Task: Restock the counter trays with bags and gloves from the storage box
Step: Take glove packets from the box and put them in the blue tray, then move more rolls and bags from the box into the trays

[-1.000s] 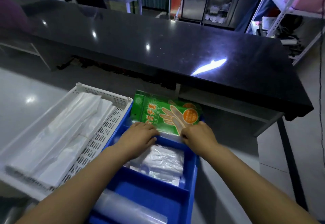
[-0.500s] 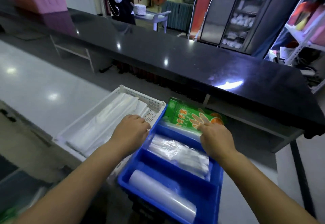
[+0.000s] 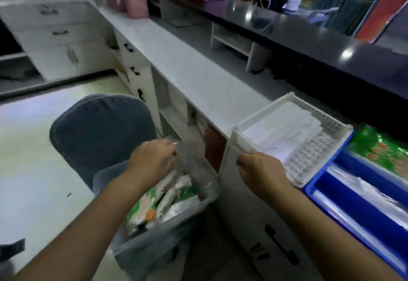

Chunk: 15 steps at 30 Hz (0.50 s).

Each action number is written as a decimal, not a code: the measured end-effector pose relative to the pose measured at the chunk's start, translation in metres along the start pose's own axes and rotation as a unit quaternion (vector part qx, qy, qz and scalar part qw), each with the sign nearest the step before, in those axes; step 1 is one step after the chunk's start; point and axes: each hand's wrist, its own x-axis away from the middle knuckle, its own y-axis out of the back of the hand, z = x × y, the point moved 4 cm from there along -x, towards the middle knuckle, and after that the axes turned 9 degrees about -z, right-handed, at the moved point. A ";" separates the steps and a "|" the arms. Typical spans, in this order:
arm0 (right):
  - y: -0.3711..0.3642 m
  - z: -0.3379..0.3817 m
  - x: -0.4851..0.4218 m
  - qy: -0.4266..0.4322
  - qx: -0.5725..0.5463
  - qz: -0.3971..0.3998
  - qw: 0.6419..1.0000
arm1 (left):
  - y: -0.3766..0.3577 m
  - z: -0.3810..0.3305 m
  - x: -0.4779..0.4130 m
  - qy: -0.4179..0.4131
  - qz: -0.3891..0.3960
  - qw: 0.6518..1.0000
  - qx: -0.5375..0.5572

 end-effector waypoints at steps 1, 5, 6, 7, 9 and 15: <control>-0.015 0.018 -0.004 0.018 -0.002 0.010 1.000 | 0.000 0.021 0.017 0.026 0.010 1.000 -0.004; -0.079 0.073 -0.011 0.056 -0.012 0.075 0.996 | -0.006 0.088 0.081 0.119 0.046 0.992 -0.003; -0.095 0.082 -0.012 0.061 -0.011 0.090 0.994 | -0.009 0.101 0.095 0.148 0.057 0.987 0.007; -0.108 0.090 -0.013 0.065 -0.007 0.103 0.993 | -0.014 0.112 0.106 0.182 0.058 0.981 0.022; -0.132 0.104 -0.016 0.086 -0.006 0.113 0.990 | -0.029 0.130 0.127 0.232 0.071 0.969 0.042; -0.212 0.114 -0.037 0.100 0.006 0.223 0.970 | -0.068 0.157 0.161 0.315 0.110 0.940 0.070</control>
